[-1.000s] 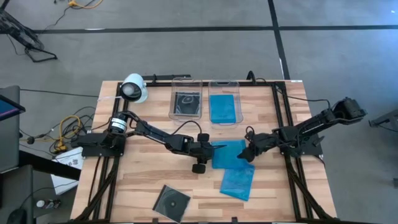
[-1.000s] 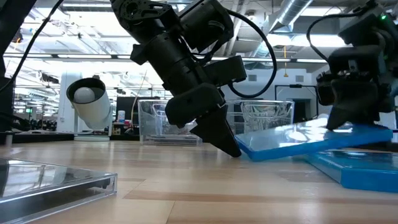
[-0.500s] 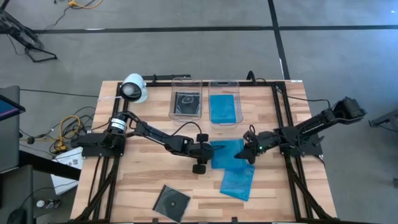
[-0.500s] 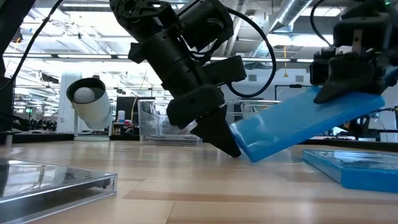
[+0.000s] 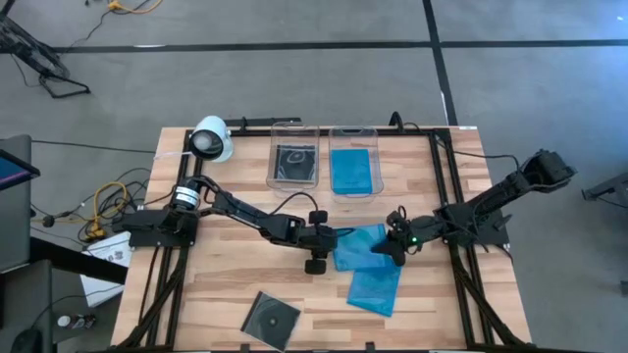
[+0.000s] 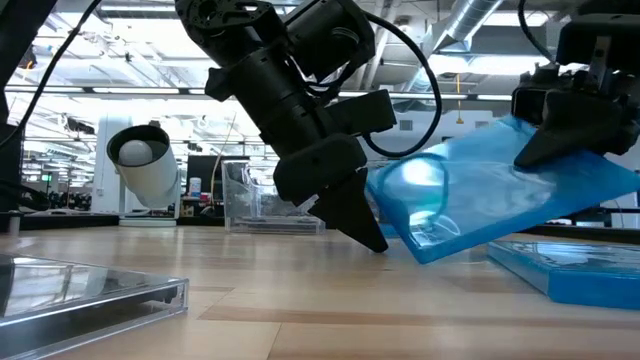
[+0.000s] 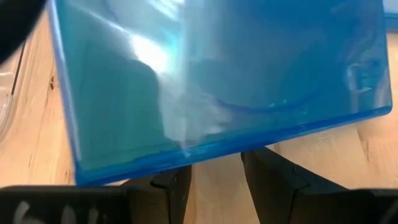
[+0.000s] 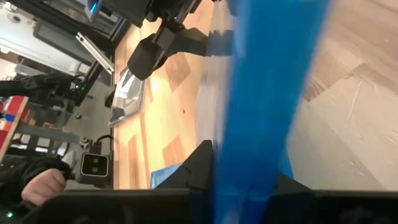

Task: Pick & place jewel cases by type
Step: Put the top blue CD case into the right transparent bin

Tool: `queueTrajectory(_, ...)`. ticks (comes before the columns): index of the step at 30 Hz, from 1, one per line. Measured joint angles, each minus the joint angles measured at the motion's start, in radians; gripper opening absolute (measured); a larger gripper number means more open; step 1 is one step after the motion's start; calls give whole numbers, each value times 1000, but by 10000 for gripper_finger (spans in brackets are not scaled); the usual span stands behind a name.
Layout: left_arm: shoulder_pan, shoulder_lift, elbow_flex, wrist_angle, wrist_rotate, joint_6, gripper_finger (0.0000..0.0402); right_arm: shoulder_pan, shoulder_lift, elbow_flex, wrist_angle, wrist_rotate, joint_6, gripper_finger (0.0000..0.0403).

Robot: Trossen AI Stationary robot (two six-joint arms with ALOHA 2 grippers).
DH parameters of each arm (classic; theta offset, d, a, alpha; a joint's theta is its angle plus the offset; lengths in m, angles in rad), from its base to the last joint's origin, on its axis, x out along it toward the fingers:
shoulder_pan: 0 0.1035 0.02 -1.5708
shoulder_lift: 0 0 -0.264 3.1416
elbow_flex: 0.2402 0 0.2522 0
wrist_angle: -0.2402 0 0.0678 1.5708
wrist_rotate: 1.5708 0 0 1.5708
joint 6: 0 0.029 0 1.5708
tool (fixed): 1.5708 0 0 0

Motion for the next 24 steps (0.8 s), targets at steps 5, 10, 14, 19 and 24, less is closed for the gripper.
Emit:
queueTrajectory(5,0,0,0,3,-6,-7,137,24,0,0,0,51,1,26)
queueTrajectory(10,3,-5,0,0,-11,-7,137,47,0,0,-7,121,-10,50)
queueTrajectory(14,3,-28,-1,-21,-33,-7,137,65,0,0,-11,166,-34,41)
queueTrajectory(19,2,-69,-1,-112,-111,-14,137,88,0,0,-10,218,-62,26)
queueTrajectory(24,-1,-112,0,-215,-206,-49,137,115,0,0,-5,288,-89,41)
